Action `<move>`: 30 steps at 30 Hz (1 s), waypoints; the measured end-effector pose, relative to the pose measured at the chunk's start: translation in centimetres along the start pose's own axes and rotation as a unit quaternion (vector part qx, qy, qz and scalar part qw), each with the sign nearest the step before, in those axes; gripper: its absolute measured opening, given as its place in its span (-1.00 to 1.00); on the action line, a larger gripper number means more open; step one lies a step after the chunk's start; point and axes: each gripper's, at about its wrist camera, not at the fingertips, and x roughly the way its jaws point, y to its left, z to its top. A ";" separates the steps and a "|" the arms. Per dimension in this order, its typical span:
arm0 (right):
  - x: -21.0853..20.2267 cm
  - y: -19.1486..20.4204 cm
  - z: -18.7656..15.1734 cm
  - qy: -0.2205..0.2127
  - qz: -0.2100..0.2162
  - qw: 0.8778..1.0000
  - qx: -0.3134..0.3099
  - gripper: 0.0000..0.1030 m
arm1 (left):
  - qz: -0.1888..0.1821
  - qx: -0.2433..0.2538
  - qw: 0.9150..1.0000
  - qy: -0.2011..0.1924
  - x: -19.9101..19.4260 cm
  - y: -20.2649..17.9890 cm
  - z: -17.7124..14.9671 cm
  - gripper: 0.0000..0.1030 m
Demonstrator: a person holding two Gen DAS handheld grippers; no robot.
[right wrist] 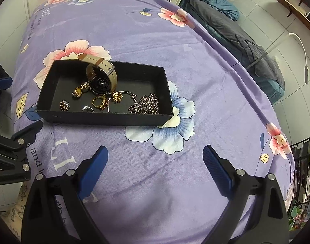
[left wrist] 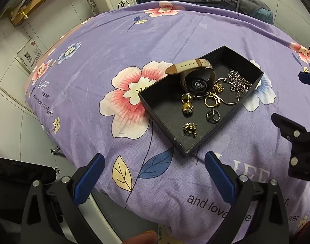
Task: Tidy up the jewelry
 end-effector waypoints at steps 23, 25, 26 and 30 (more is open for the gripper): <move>0.2 0.3 -0.4 0.000 0.004 1.000 0.005 0.81 | 0.014 0.002 1.000 0.000 0.3 0.1 -0.3 0.88; 0.3 0.3 -0.4 0.001 0.005 1.000 0.006 0.81 | 0.012 0.003 1.000 0.002 0.3 0.1 -0.3 0.88; 0.3 0.3 -0.4 0.001 0.006 1.000 0.006 0.81 | 0.011 0.002 1.000 0.002 0.3 0.1 -0.3 0.88; 0.3 0.4 -0.4 0.001 0.006 1.000 0.006 0.81 | 0.013 0.004 1.000 0.001 0.2 -0.2 -0.4 0.88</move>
